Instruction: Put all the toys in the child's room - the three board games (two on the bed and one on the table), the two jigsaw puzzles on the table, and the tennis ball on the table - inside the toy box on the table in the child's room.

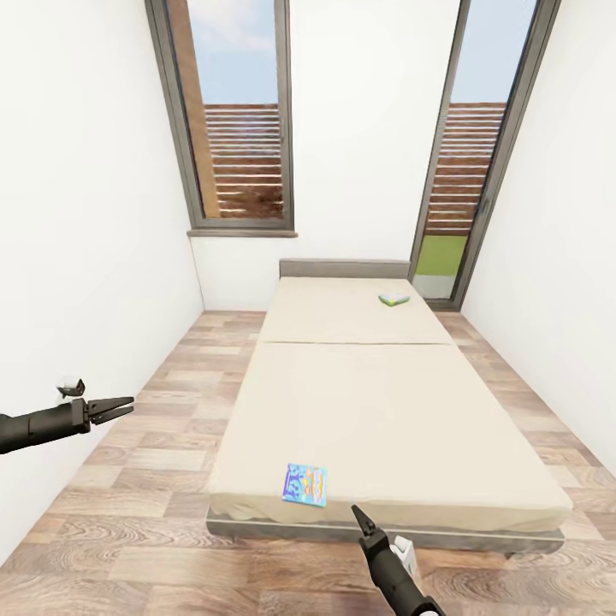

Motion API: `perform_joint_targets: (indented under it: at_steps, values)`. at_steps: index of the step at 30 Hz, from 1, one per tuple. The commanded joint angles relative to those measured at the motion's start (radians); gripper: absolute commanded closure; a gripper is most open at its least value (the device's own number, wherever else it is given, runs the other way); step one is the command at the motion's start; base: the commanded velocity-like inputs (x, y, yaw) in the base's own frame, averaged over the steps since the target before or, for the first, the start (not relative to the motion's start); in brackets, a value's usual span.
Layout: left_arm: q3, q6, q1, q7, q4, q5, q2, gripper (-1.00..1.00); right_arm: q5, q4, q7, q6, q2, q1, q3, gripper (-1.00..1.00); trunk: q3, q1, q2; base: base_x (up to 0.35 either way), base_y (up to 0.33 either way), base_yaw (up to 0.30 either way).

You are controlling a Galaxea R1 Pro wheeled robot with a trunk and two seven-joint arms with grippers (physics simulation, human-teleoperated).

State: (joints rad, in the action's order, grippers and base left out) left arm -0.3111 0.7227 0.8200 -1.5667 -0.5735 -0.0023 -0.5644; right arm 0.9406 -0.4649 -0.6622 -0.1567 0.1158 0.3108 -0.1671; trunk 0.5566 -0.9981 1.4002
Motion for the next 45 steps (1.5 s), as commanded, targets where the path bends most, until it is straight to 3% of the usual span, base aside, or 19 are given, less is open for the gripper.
perform_joint_targets:
  at_steps: [1,23,31,38,45]
  values:
    - [0.000,0.011,0.001,-0.004,0.000,-0.001,0.000,-1.00,0.009,0.000,-0.004,-0.010,0.001,0.001,-0.005,-1.00,0.004,-0.004,0.008,0.000,0.000,0.000]
    - [-0.002,0.013,0.001,-0.004,0.000,-0.002,-0.005,-1.00,0.010,0.000,-0.018,-0.013,-0.001,0.001,-0.004,-1.00,0.073,-0.088,0.162,0.000,0.000,0.000]
    - [-0.002,0.016,0.000,-0.004,0.001,0.001,-0.058,-1.00,0.010,0.000,-0.020,-0.014,-0.001,0.001,-0.002,-1.00,0.098,-0.119,0.218,0.000,0.000,0.000]
    - [-0.002,0.017,0.001,-0.004,0.002,0.002,-0.083,-1.00,0.010,-0.001,-0.020,-0.015,-0.001,0.001,-0.002,-1.00,0.120,-0.146,0.267,0.000,0.000,0.000]
    - [-0.002,0.018,0.001,-0.004,0.004,0.006,-0.102,-1.00,0.010,-0.001,-0.020,-0.014,-0.001,0.001,0.001,-1.00,0.120,-0.146,0.267,0.000,0.000,0.000]
